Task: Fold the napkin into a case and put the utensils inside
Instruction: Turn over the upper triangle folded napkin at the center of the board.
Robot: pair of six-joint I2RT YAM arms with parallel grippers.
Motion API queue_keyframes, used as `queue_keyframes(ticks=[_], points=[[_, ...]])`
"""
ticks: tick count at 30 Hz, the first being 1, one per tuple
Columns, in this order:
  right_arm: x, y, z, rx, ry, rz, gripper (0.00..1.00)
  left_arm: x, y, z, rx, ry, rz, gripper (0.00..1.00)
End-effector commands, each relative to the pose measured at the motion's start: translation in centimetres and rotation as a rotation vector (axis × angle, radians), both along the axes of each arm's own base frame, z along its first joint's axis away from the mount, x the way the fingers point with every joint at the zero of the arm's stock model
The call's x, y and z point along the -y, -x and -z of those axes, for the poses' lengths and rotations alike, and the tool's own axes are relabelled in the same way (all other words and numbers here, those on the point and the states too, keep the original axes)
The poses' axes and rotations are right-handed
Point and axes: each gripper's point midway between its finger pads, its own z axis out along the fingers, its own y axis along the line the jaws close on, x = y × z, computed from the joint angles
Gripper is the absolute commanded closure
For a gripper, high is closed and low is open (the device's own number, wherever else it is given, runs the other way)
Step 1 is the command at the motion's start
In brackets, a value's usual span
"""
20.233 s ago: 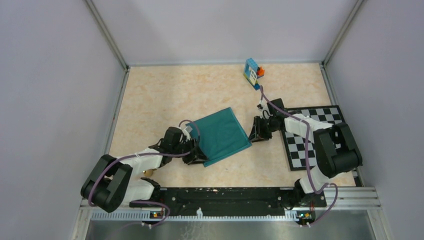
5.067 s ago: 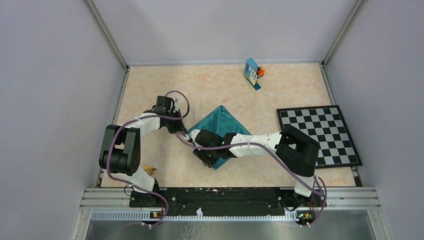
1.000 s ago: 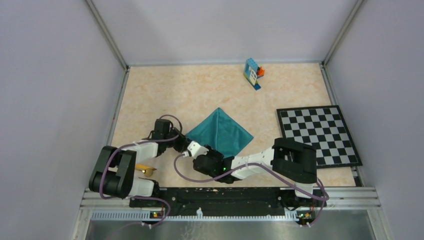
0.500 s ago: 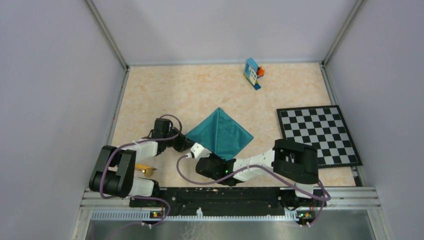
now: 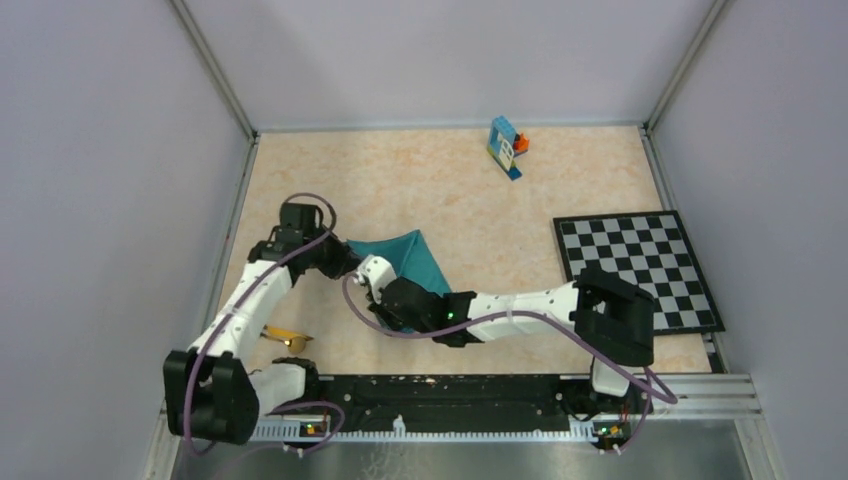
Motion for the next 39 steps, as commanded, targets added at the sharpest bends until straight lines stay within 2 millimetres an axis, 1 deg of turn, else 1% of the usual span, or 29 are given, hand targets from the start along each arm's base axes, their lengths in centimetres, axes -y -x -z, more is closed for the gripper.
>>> queue_keyframes(ticks=[1, 3, 4, 5, 6, 7, 8, 9, 10, 11, 12, 13, 14, 16, 18, 20, 22, 24, 26, 28, 31, 32, 33, 34, 36, 37, 38, 39], points=[[-7.6, 7.3, -8.1, -0.245, -0.319, -0.385, 1.00, -6.4, -1.4, -7.3, 0.149, -0.225, -0.189, 1.00], [-9.2, 9.4, -12.2, -0.343, -0.474, -0.500, 1.00, -8.5, -1.4, -11.3, 0.236, -0.320, -0.240, 1.00], [-9.6, 10.4, -14.1, -0.400, -0.545, -0.555, 1.00, -9.4, -1.4, -13.4, 0.288, -0.369, -0.254, 1.00], [-9.9, 11.3, -15.9, -0.459, -0.620, -0.608, 1.00, -9.8, -1.6, -16.1, 0.366, -0.392, -0.254, 1.00], [-9.9, 11.8, -17.3, -0.507, -0.682, -0.653, 1.00, -10.0, -1.7, -17.9, 0.422, -0.410, -0.250, 1.00], [-9.8, 12.2, -18.2, -0.562, -0.729, -0.688, 1.00, -10.1, -1.8, -19.3, 0.461, -0.425, -0.244, 1.00], [-9.7, 12.2, -18.4, -0.608, -0.765, -0.710, 1.00, -10.2, -2.1, -20.1, 0.488, -0.438, -0.233, 1.00], [-9.4, 12.0, -18.2, -0.659, -0.792, -0.715, 1.00, -10.0, -2.6, -20.3, 0.504, -0.448, -0.204, 1.00], [-9.3, 11.2, -17.2, -0.705, -0.817, -0.707, 1.00, -9.6, -3.2, -19.8, 0.501, -0.454, -0.169, 1.00], [-8.8, 10.4, -16.3, -0.753, -0.835, -0.694, 1.00, -9.2, -3.9, -18.9, 0.487, -0.452, -0.135, 1.00], [-8.2, 9.7, -15.0, -0.813, -0.839, -0.668, 1.00, -8.6, -4.7, -17.6, 0.467, -0.445, -0.092, 1.00], [-7.7, 9.2, -13.6, -0.857, -0.834, -0.649, 1.00, -7.7, -5.7, -15.6, 0.438, -0.431, -0.037, 1.00], [-7.1, 8.5, -12.0, -0.889, -0.822, -0.623, 1.00, -6.5, -6.7, -14.5, 0.451, -0.402, 0.020, 1.00], [-5.5, 7.0, -8.8, -0.930, -0.791, -0.543, 1.00, -4.4, -8.4, -11.0, 0.431, -0.374, 0.123, 1.00], [-3.9, 5.3, -5.8, -0.969, -0.755, -0.464, 1.00, -2.2, -9.7, -8.2, 0.419, -0.358, 0.216, 1.00], [-2.0, 3.6, -2.9, -0.981, -0.719, -0.374, 1.00, 0.0, -11.0, -5.8, 0.408, -0.339, 0.273, 1.00], [-0.2, 2.5, -0.5, -0.989, -0.693, -0.304, 1.00, 1.9, -12.1, -3.5, 0.388, -0.344, 0.308, 1.00], [1.5, 1.6, 1.1, -0.999, -0.687, -0.248, 1.00, 4.2, -13.0, -1.7, 0.378, -0.367, 0.356, 1.00], [3.2, 1.0, 2.9, -1.017, -0.665, -0.182, 1.00, 6.0, -13.4, -0.3, 0.353, -0.347, 0.400, 1.00], [4.7, 0.8, 4.1, -1.025, -0.654, -0.128, 1.00, 7.6, -13.7, 1.0, 0.345, -0.340, 0.437, 1.00], [6.7, 0.3, 5.3, -1.012, -0.639, -0.059, 1.00, 9.8, -13.7, 1.9, 0.346, -0.304, 0.498, 1.00], [7.2, 0.2, 5.8, -1.007, -0.629, -0.035, 1.00, 10.5, -13.6, 2.1, 0.347, -0.291, 0.518, 0.96], [7.7, 0.0, 6.1, -0.997, -0.622, -0.015, 0.99, 11.1, -13.5, 2.2, 0.355, -0.276, 0.537, 0.89], [8.2, -0.2, 6.4, -0.991, -0.611, 0.005, 0.96, 11.8, -13.3, 2.1, 0.364, -0.254, 0.564, 0.81], [9.3, -0.6, 6.8, -0.975, -0.584, 0.045, 0.87, 12.9, -12.6, 1.4, 0.384, -0.225, 0.616, 0.64], [9.9, -0.9, 7.0, -0.963, -0.564, 0.068, 0.81, 13.3, -12.2, 0.8, 0.397, -0.214, 0.644, 0.56], [10.3, -1.1, 7.1, -0.948, -0.544, 0.082, 0.75, 13.5, -11.7, 0.0, 0.412, -0.212, 0.665, 0.44], [10.9, -1.3, 7.3, -0.938, -0.515, 0.103, 0.70, 13.5, -11.1, -0.8, 0.430, -0.210, 0.683, 0.36]])
